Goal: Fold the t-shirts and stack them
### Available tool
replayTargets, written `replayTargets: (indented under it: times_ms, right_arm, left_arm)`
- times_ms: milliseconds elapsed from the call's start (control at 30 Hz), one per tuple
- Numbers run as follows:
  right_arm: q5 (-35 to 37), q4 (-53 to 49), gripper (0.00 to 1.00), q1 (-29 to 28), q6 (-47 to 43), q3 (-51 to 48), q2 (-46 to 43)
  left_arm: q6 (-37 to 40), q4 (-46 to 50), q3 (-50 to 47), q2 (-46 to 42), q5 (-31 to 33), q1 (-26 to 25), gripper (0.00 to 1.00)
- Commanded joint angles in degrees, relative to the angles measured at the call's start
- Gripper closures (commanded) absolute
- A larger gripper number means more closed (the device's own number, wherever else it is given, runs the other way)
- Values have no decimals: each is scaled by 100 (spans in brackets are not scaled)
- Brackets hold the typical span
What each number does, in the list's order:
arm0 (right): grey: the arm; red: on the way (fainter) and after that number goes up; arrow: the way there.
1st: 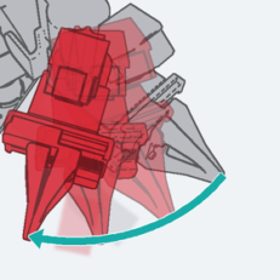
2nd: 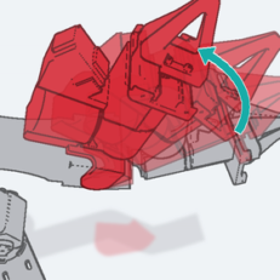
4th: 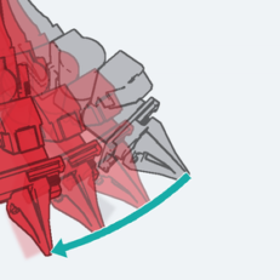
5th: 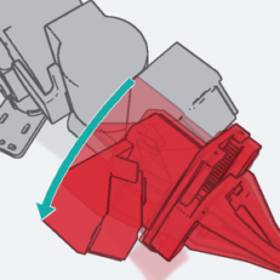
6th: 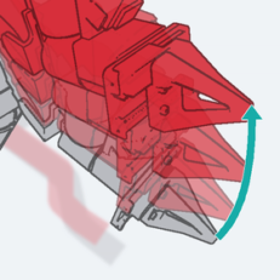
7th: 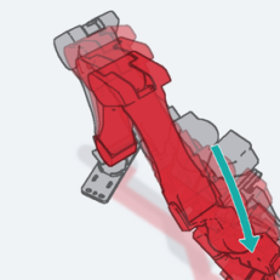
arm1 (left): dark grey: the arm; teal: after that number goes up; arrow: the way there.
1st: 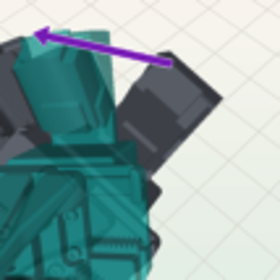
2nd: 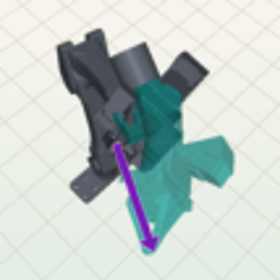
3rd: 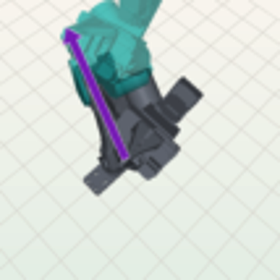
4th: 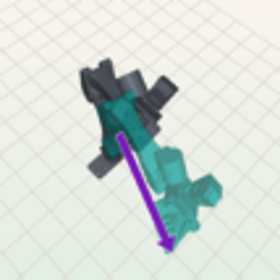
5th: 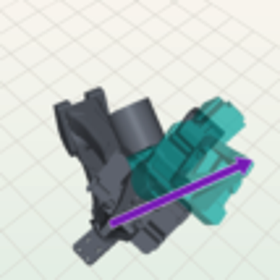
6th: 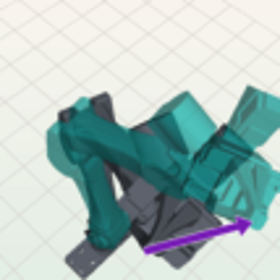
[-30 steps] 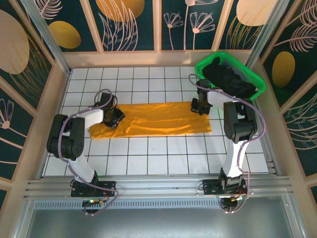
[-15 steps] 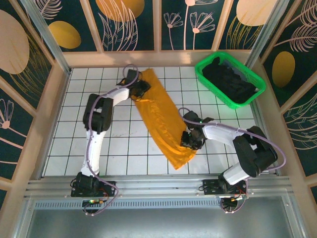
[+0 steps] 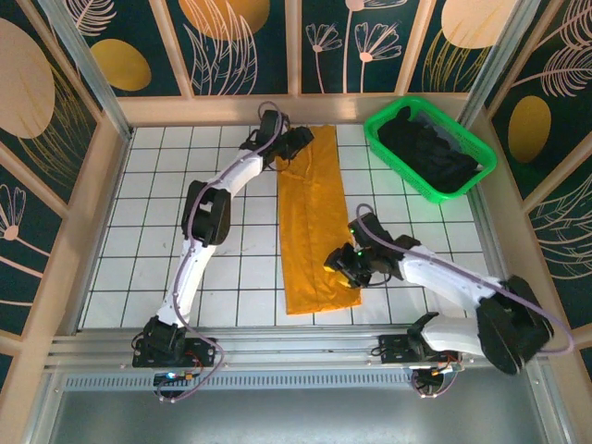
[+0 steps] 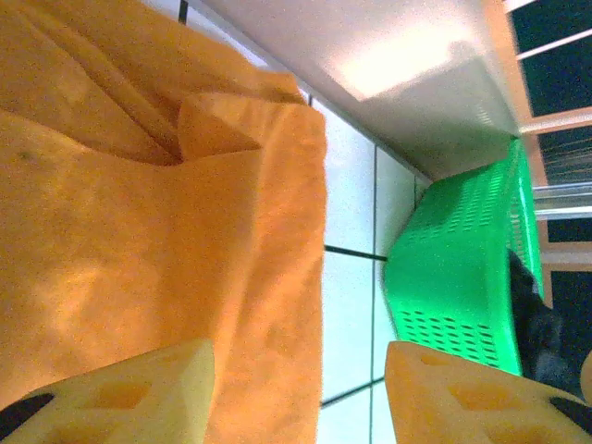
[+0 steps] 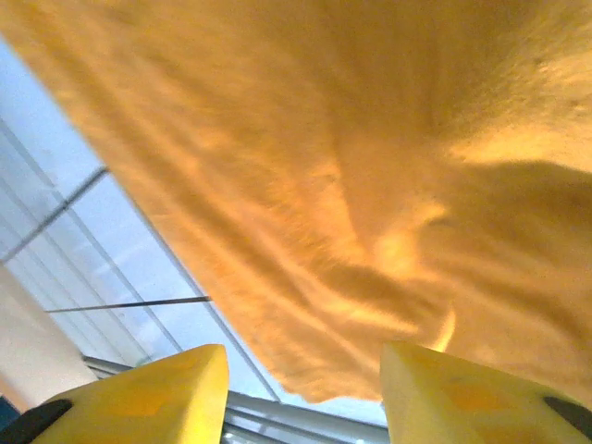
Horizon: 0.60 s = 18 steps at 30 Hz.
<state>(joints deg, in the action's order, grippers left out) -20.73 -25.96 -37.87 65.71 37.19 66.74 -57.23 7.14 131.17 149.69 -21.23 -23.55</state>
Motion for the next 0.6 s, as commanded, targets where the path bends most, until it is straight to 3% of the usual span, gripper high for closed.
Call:
replayTargets:
  times_ms: [0, 133, 300, 567]
  right_arm:
    - [816, -1334, 51, 46, -417, 227, -465]
    - [1379, -2317, 52, 29, -1208, 211, -495]
    - [1352, -2459, 52, -79, -1775, 79, -174]
    - [1098, -1821, 61, -290, -1979, -79, 779]
  left_arm:
    - [384, 88, -1037, -1550, 172, -37, 47]
    - [762, 288, -3330, -3096, 10, -254, 49]
    - [1254, 852, -5968, -4636, -441, -616, 53]
    - [1590, 1917, -8072, -6125, -899, -1220, 55]
